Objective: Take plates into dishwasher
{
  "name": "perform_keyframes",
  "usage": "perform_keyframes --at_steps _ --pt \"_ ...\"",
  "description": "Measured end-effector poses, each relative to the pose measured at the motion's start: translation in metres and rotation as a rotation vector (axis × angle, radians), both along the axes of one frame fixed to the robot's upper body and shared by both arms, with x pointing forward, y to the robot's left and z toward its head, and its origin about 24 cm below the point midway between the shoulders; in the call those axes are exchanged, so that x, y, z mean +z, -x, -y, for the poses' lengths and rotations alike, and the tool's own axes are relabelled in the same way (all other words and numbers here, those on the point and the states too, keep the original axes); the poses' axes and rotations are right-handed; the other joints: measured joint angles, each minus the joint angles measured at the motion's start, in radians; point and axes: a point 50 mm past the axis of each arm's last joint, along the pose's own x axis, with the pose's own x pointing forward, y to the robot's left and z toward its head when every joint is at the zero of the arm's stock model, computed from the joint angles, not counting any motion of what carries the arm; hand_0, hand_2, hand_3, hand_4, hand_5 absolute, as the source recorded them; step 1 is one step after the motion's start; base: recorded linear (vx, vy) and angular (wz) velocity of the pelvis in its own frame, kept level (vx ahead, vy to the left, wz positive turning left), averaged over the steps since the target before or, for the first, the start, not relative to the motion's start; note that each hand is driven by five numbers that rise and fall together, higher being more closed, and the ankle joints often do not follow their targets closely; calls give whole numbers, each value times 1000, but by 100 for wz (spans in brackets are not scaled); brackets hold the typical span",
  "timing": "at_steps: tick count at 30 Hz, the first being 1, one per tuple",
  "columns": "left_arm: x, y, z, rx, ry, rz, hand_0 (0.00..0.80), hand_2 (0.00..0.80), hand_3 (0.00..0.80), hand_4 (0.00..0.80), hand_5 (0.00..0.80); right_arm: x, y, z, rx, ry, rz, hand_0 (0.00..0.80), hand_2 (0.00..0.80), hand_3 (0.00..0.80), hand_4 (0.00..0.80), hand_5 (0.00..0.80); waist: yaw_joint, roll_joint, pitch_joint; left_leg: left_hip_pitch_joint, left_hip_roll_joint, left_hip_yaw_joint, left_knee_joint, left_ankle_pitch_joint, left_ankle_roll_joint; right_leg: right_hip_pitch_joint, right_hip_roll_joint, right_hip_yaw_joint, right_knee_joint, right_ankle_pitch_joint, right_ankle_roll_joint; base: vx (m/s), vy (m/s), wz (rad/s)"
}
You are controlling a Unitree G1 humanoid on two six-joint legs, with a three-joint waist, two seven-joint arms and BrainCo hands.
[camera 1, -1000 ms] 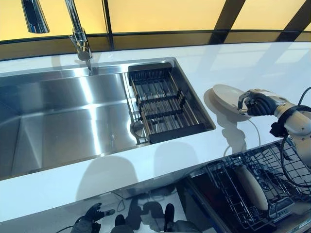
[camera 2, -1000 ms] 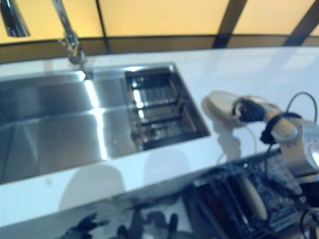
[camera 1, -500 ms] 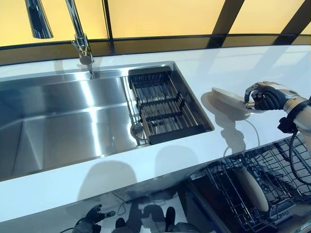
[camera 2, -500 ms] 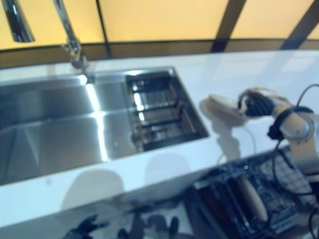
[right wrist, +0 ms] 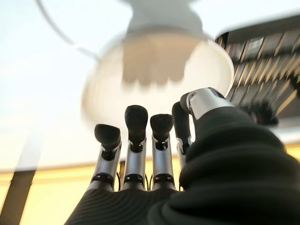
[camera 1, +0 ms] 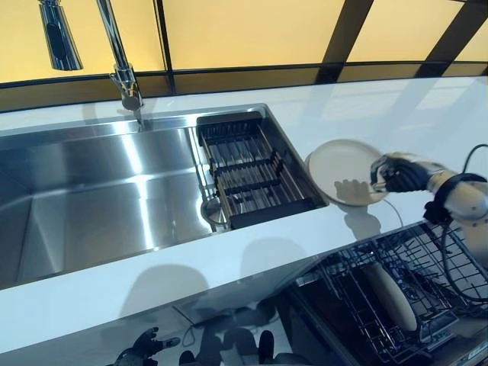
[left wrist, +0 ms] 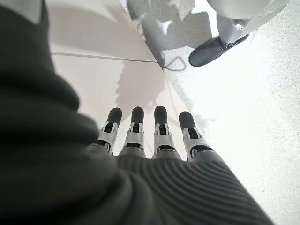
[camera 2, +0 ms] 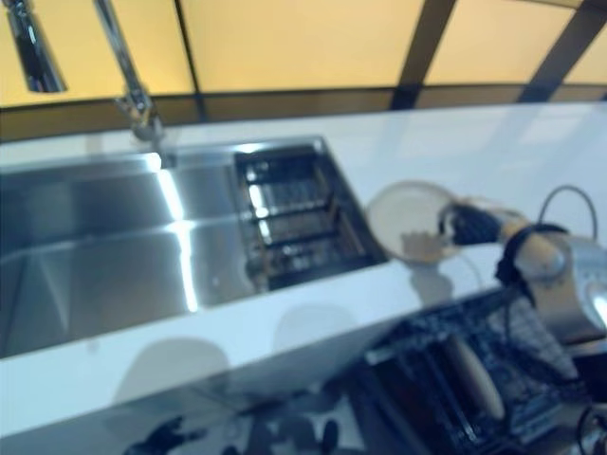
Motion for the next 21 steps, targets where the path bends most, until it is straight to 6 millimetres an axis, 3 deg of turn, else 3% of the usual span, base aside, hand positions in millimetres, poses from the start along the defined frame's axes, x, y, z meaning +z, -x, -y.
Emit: perform_keyframes --at_steps 6,13,14,16,17,18,21 --pt "1 -2 0 -2 -1 3 0 0 0 0 0 -31 -4 -4 -6 4 -98 800 800 800 800 800 4 1 2 -6 0 -1 0 0 0 -5 0 -1 0 0 0 0 0 0" --pt "1 -6 0 -4 -1 10 0 0 0 0 0 -35 -7 -2 -26 -16 -86 800 800 800 800 800 14 7 14 -13 0 -9 0 -1 2 -7 -1 -9 -3 -1 0 -3 2 2" --pt "2 -6 0 -4 -1 11 0 0 0 0 0 -34 -7 -2 -27 -14 -81 700 700 700 700 700 16 8 15 -15 0 -10 0 -1 2 -9 -1 -9 -3 -1 0 0 0 0" --pt "2 -9 0 -6 -1 16 0 0 0 0 0 -33 -7 -1 -30 -1 -66 154 154 154 154 154 22 7 16 -19 0 -10 0 0 0 -14 -1 -9 -3 -1 0 0 0 0" --pt "2 -9 0 -7 -1 19 0 0 0 0 0 -31 -8 -1 -32 -1 -56 129 129 129 129 129 23 6 17 -20 0 -10 0 0 0 -14 -1 -9 -3 -1 0 0 0 0" --pt "3 -10 0 -7 -1 21 0 0 0 0 0 -28 -9 -2 -32 6 -42 0 0 0 0 0 23 6 19 -20 0 -10 0 0 0 -14 -1 -10 -3 -1 0 0 0 0" --pt "3 -12 0 -9 -1 25 0 0 0 0 0 -21 -12 -2 -31 13 -13 0 0 0 0 0 23 5 30 -20 0 -10 0 1 0 -14 -1 -10 -2 -1 0 0 0 0"
